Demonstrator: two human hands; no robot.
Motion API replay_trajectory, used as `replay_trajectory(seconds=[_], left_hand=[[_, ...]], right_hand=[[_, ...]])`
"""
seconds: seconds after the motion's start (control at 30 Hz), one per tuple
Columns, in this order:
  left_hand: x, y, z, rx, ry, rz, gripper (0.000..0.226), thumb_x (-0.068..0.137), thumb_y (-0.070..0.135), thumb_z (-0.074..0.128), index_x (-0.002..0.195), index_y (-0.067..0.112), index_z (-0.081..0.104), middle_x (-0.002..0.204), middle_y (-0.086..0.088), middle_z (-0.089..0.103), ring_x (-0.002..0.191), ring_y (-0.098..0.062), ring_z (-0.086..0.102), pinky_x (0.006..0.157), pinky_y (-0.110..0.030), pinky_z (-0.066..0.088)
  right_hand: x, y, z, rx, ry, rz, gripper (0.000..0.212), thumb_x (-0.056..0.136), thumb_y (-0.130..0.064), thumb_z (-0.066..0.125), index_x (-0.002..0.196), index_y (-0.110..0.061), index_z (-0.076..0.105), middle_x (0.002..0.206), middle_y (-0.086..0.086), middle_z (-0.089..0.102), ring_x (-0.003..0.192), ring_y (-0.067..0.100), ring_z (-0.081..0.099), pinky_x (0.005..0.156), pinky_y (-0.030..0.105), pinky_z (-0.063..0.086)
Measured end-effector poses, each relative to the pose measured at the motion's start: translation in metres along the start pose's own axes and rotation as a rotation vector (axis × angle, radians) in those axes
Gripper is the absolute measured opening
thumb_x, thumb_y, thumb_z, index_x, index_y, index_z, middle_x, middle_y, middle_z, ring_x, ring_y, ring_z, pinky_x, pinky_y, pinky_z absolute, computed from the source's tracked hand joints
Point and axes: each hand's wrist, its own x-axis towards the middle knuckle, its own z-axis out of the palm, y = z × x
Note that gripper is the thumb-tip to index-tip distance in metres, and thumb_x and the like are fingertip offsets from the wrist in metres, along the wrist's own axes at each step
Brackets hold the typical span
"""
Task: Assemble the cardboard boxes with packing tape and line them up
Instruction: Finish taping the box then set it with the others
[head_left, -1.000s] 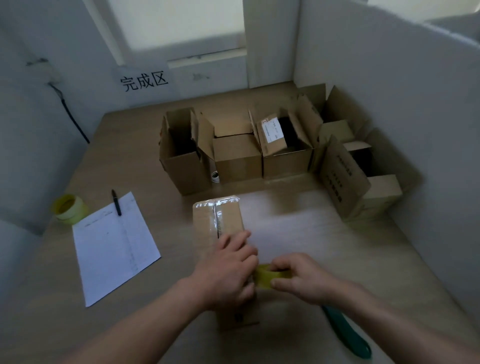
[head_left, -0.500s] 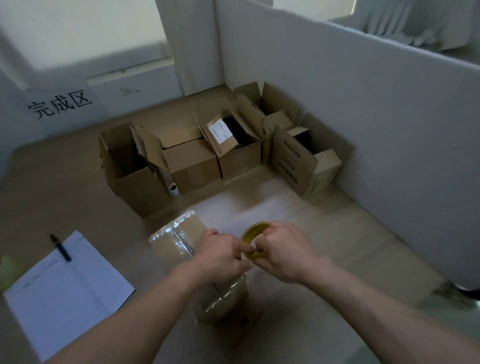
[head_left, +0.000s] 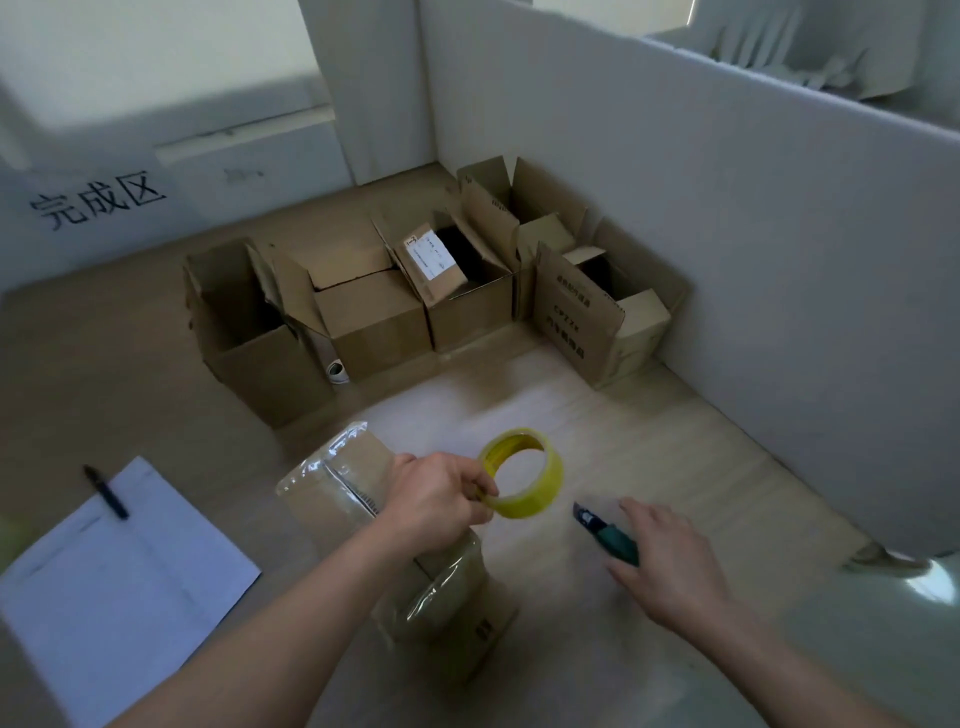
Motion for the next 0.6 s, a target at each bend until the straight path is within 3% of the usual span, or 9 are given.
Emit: replay_trajectory(seconds=[0.03, 0.1, 0.23, 0.3, 0.37, 0.43, 0.6], left_hand=[[-0.001, 0.002, -0.001, -0.007, 0.003, -0.008, 0.022, 0.070, 0.033, 0.080, 0.065, 0.042, 0.061, 0.062, 0.021, 0.061, 0.069, 0.010, 0.055, 0.098, -0.030, 0.034], [-0.002, 0.004, -0.002, -0.027, 0.001, -0.019, 0.022, 0.070, 0.032, 0.080, 0.064, 0.042, 0.061, 0.061, 0.021, 0.060, 0.068, 0.009, 0.054, 0.098, -0.031, 0.035], [-0.001, 0.004, -0.002, -0.099, -0.011, -0.053, 0.025, 0.067, 0.028, 0.082, 0.061, 0.042, 0.063, 0.054, 0.026, 0.058, 0.066, 0.004, 0.056, 0.095, -0.033, 0.042], [0.000, 0.003, -0.002, -0.115, -0.009, -0.058, 0.024, 0.067, 0.028, 0.082, 0.061, 0.043, 0.064, 0.054, 0.030, 0.058, 0.066, 0.003, 0.056, 0.094, -0.032, 0.042], [0.002, 0.002, -0.001, -0.128, -0.002, -0.057, 0.023, 0.066, 0.029, 0.083, 0.062, 0.043, 0.065, 0.054, 0.030, 0.058, 0.065, 0.005, 0.056, 0.090, -0.028, 0.043], [0.002, 0.002, -0.001, -0.140, 0.001, -0.056, 0.022, 0.067, 0.030, 0.084, 0.064, 0.043, 0.067, 0.055, 0.028, 0.060, 0.062, 0.007, 0.055, 0.083, -0.024, 0.044], [0.001, -0.001, -0.002, -0.162, -0.013, -0.045, 0.022, 0.067, 0.030, 0.086, 0.066, 0.043, 0.068, 0.054, 0.026, 0.061, 0.060, 0.007, 0.055, 0.080, -0.024, 0.047]], right_hand=[[-0.007, 0.008, 0.012, -0.071, -0.113, 0.021, 0.069, 0.085, -0.042, 0.059, 0.147, -0.030, 0.032, 0.128, -0.001, 0.052, 0.117, 0.023, 0.050, 0.092, 0.033, 0.045], [-0.018, 0.016, 0.026, -0.081, -0.166, 0.004, 0.065, 0.088, -0.031, 0.052, 0.149, -0.028, 0.029, 0.129, 0.000, 0.050, 0.117, 0.024, 0.050, 0.092, 0.033, 0.044], [-0.035, 0.016, 0.030, 0.285, -0.024, -0.001, 0.044, 0.089, -0.024, 0.049, 0.132, -0.025, 0.053, 0.125, 0.002, 0.060, 0.112, 0.021, 0.059, 0.089, 0.028, 0.044], [-0.049, 0.005, 0.016, 0.521, 0.095, -0.128, 0.034, 0.087, -0.035, 0.052, 0.120, -0.034, 0.060, 0.115, -0.012, 0.066, 0.103, 0.006, 0.063, 0.084, 0.016, 0.043], [-0.062, -0.012, 0.000, 0.596, 0.146, -0.287, 0.030, 0.089, -0.044, 0.054, 0.116, -0.038, 0.064, 0.110, -0.024, 0.066, 0.099, -0.006, 0.062, 0.083, 0.009, 0.043], [-0.067, -0.028, -0.011, 0.583, 0.132, -0.370, 0.030, 0.090, -0.044, 0.055, 0.119, -0.040, 0.062, 0.109, -0.027, 0.065, 0.098, -0.009, 0.061, 0.082, 0.011, 0.045], [-0.062, -0.053, -0.027, 0.487, 0.081, -0.355, 0.033, 0.088, -0.048, 0.048, 0.121, -0.048, 0.050, 0.106, -0.023, 0.065, 0.094, 0.002, 0.063, 0.079, 0.027, 0.051]])
